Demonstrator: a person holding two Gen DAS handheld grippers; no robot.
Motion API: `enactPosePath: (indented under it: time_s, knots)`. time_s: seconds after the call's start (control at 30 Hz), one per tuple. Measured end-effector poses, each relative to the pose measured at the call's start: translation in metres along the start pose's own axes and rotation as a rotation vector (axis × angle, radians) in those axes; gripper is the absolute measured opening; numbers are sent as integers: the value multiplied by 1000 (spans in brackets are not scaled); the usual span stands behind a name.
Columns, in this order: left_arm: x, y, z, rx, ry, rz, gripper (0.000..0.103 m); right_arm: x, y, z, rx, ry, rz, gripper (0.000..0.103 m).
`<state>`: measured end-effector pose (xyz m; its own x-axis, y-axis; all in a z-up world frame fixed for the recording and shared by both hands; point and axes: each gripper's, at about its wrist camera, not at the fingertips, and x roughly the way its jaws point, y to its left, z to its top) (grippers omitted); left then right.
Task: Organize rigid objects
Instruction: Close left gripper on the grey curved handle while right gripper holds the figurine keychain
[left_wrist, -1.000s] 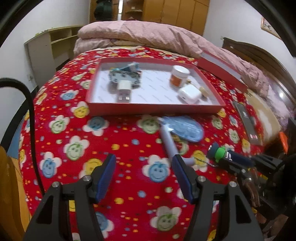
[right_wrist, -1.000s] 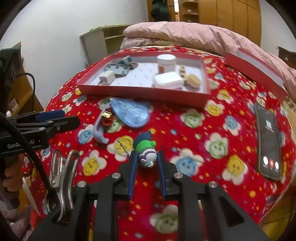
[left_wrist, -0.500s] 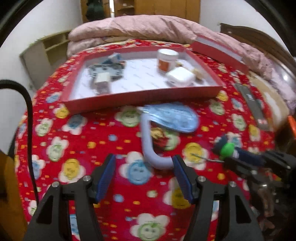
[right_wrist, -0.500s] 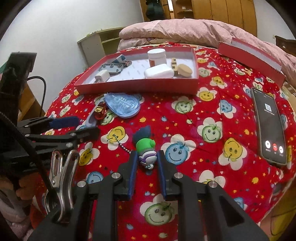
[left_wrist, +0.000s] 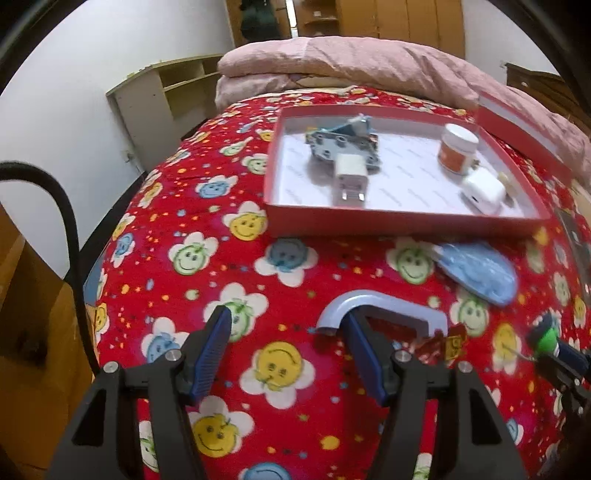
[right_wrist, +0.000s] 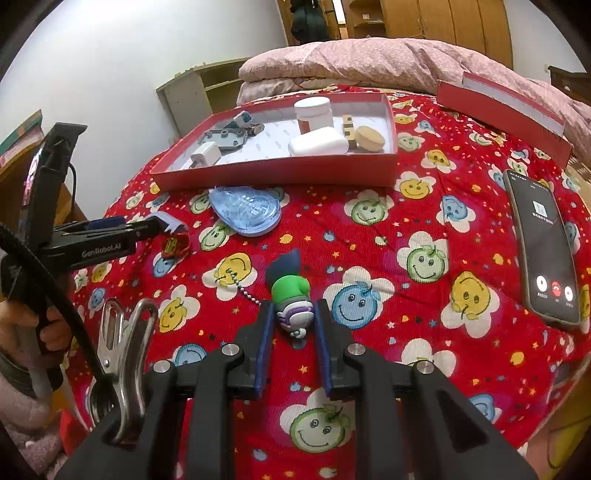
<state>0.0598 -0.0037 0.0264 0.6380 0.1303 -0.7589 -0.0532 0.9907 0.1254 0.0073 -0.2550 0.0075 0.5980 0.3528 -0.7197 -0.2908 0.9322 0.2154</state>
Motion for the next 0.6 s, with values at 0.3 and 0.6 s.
enactPosePath:
  time_s: [0.3,0.6]
  knots:
    - [-7,-8,-7,15,20,-217,77,0,0,-1,-5,-4,-5,22]
    - [-1,-27,-3,-19,10,-265,85,0,-1,-2,-2,-10,0,23]
